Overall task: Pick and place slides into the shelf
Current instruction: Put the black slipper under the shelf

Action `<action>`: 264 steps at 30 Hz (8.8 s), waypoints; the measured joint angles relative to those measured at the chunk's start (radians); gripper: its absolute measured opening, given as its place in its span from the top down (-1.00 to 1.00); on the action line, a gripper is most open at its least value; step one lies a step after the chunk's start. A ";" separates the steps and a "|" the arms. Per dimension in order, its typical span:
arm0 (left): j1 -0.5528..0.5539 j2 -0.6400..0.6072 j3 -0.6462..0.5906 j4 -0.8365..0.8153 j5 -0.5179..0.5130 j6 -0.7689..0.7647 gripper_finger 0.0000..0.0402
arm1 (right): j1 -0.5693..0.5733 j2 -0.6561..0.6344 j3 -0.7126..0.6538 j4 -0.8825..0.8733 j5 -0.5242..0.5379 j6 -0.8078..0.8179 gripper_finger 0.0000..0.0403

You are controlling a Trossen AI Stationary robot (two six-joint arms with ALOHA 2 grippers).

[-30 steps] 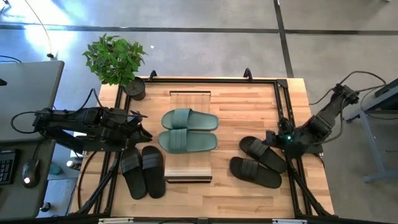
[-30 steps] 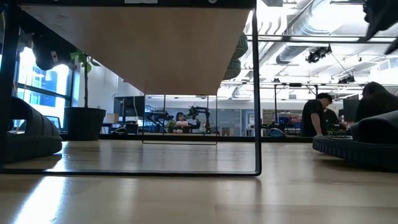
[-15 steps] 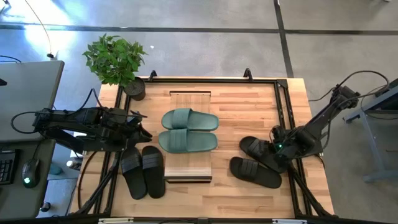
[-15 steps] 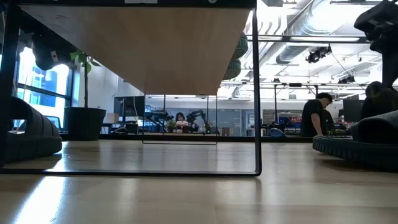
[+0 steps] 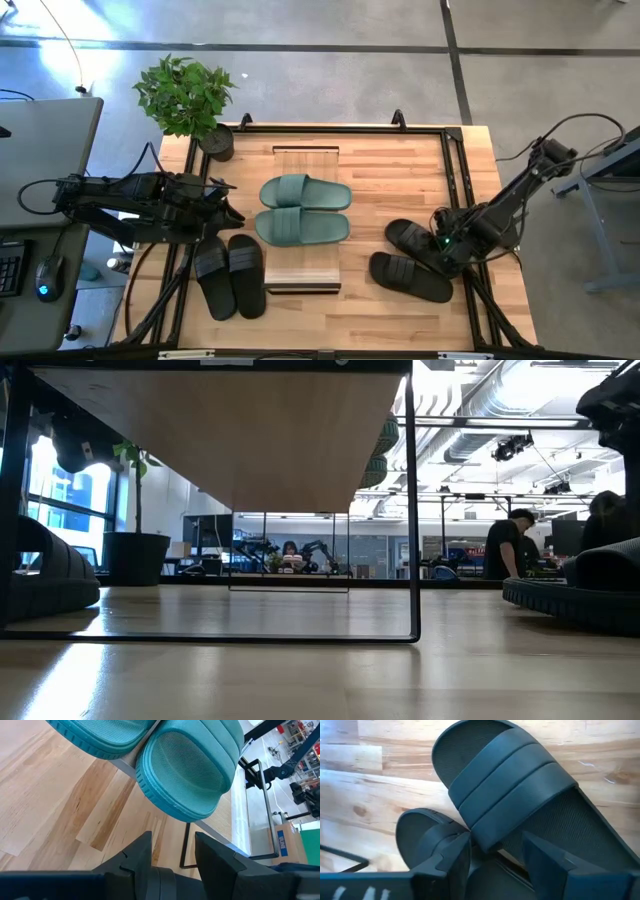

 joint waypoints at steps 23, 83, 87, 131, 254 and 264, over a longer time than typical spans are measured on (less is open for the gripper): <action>0.000 0.000 0.000 0.001 0.000 -0.029 0.33 | -0.089 0.042 -0.164 0.276 0.139 -0.042 0.35; 0.000 0.013 0.000 0.271 -0.210 -0.169 0.33 | -1.174 -0.322 -0.532 1.077 -0.789 -1.683 1.00; 0.000 0.013 0.000 0.270 -0.210 -0.169 0.33 | -1.265 -0.206 -0.531 1.155 -0.914 -1.719 1.00; 0.000 0.013 0.000 0.267 -0.236 -0.184 0.33 | -1.238 0.604 -0.127 1.543 -1.028 -1.553 1.00; 0.000 0.013 0.000 0.209 -0.237 -0.184 0.33 | -1.396 0.399 -0.288 1.203 -0.647 -1.597 1.00; 0.000 0.013 0.000 0.209 -0.250 -0.192 0.33 | -1.389 0.422 -0.288 1.237 -0.673 -1.595 1.00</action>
